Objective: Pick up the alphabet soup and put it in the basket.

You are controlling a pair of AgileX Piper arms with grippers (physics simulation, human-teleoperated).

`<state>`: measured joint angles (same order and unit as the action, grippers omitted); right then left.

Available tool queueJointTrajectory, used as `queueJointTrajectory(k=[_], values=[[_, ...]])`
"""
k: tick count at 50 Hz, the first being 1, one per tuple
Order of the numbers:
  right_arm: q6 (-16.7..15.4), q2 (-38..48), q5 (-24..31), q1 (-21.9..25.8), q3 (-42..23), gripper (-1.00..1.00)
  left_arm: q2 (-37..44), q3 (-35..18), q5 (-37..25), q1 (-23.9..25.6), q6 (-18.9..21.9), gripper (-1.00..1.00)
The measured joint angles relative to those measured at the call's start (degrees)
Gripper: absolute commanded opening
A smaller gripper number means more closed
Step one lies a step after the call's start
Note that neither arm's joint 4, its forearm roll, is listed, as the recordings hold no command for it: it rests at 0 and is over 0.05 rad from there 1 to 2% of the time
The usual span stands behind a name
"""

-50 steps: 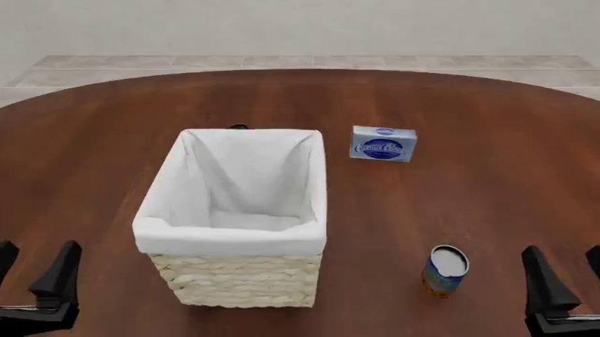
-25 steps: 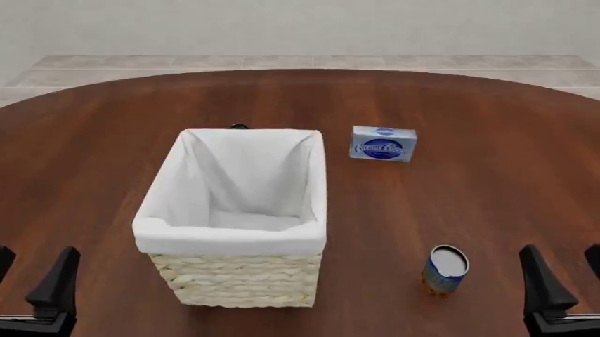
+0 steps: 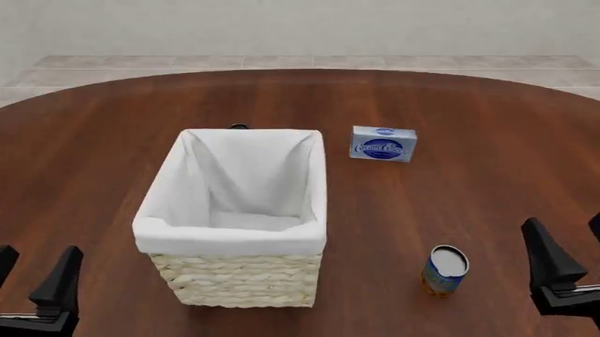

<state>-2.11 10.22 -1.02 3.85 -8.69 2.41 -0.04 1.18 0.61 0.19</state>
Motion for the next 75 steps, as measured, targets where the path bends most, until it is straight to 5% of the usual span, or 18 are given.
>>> queueJointTrajectory(k=[22, 40, 75], values=[[-1.97, 13.20, -0.78, -1.22, -6.40, 1.00, 0.62, 0.03, 0.23, 0.35, 0.11, 1.00], [-0.47, 19.01, 1.79, -2.01, -9.16, 1.00, -0.60, 0.03, -1.16, 0.72, 0.11, 1.00], [-0.89, 26.57, -1.68, -0.92, -6.23, 1.00, -0.27, 0.01, -1.33, 0.99, 0.39, 1.00]])
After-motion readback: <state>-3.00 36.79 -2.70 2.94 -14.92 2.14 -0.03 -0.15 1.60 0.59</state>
